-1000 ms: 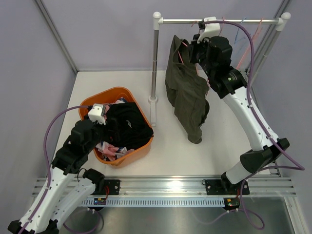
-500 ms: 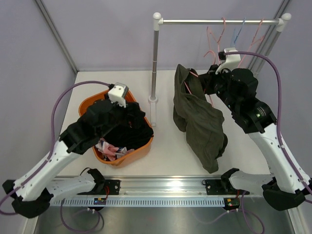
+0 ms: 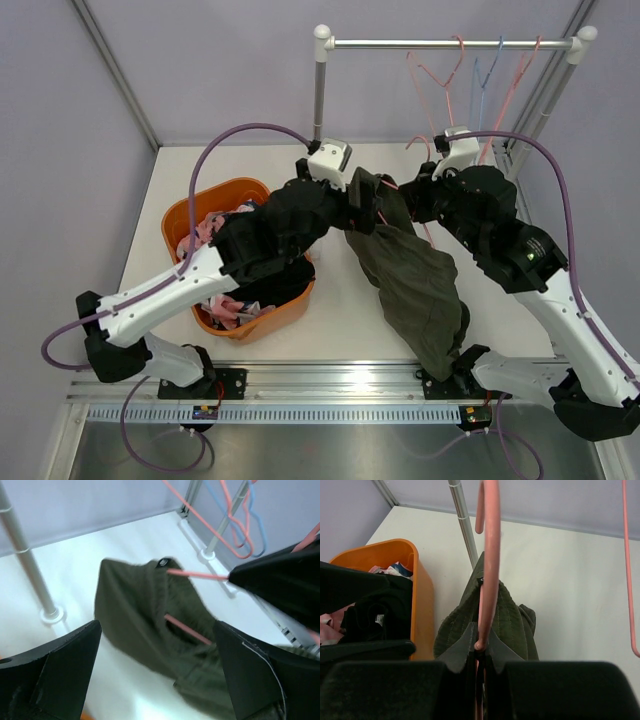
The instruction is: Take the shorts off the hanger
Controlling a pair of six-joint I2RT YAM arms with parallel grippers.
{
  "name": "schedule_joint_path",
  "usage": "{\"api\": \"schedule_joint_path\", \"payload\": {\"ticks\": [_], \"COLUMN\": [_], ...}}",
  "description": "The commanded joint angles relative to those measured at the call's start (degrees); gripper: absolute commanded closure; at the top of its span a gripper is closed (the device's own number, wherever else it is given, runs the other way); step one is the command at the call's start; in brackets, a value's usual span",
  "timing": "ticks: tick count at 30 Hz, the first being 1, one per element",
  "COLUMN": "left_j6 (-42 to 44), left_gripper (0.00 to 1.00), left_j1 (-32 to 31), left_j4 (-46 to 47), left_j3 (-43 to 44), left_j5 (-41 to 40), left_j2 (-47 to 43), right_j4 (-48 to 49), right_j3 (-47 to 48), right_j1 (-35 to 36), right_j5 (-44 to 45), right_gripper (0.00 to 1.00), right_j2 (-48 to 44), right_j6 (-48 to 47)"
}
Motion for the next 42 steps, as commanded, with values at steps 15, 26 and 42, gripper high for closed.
{"api": "schedule_joint_path", "payload": {"ticks": [15, 26, 42], "left_j6": [1.5, 3.2, 4.7], "left_gripper": [0.51, 1.00, 0.44], "left_j1": [-1.4, 3.4, 3.6], "left_j4": [6.7, 5.0, 8.8], "left_j3": [5.9, 8.7, 5.5], "left_j5": [-11.5, -8.7, 3.4], "left_j2": [13.3, 15.8, 13.5], "right_j4": [-1.5, -3.1, -4.0], "right_j3": [2.9, 4.4, 5.1], "right_j1": [1.2, 1.4, 1.6], "right_j5": [4.3, 2.1, 2.3], "right_gripper": [1.00, 1.00, 1.00], "right_j2": [-2.7, -2.9, -2.9], "right_j6": [0.5, 1.7, 0.6]}}
